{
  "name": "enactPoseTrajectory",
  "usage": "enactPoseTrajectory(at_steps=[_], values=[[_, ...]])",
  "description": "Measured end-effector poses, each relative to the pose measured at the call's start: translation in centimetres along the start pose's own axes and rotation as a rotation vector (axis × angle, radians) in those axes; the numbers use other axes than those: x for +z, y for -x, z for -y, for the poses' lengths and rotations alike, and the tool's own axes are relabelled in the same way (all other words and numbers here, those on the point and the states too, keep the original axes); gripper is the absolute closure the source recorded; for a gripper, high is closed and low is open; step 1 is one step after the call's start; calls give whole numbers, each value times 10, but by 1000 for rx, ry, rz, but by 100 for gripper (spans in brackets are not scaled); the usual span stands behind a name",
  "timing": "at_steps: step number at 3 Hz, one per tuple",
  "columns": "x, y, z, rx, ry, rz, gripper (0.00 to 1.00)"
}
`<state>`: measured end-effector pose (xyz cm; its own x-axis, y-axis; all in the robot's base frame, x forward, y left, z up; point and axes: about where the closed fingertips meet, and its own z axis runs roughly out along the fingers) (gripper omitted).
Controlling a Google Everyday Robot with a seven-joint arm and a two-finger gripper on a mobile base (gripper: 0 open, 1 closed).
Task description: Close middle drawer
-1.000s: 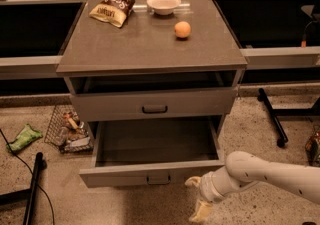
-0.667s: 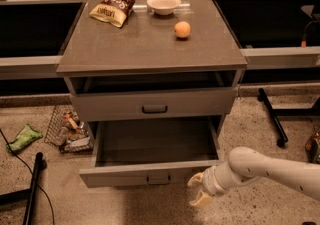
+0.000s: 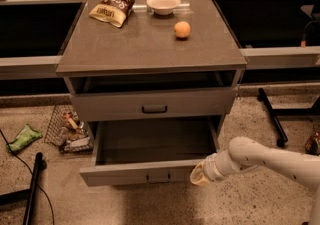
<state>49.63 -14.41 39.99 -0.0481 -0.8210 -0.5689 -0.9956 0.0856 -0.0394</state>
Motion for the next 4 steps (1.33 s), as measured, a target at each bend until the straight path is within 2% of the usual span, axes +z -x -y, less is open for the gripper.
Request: enactPoseTrajectory(at_steps=[1,2,3,4], values=[[0,0,0,0,-1,0,90],[0,0,23,2,-32,-1,67],[-1,0,23,2,-32,-1,43],[0,-1,45,4,-43,-1,21]])
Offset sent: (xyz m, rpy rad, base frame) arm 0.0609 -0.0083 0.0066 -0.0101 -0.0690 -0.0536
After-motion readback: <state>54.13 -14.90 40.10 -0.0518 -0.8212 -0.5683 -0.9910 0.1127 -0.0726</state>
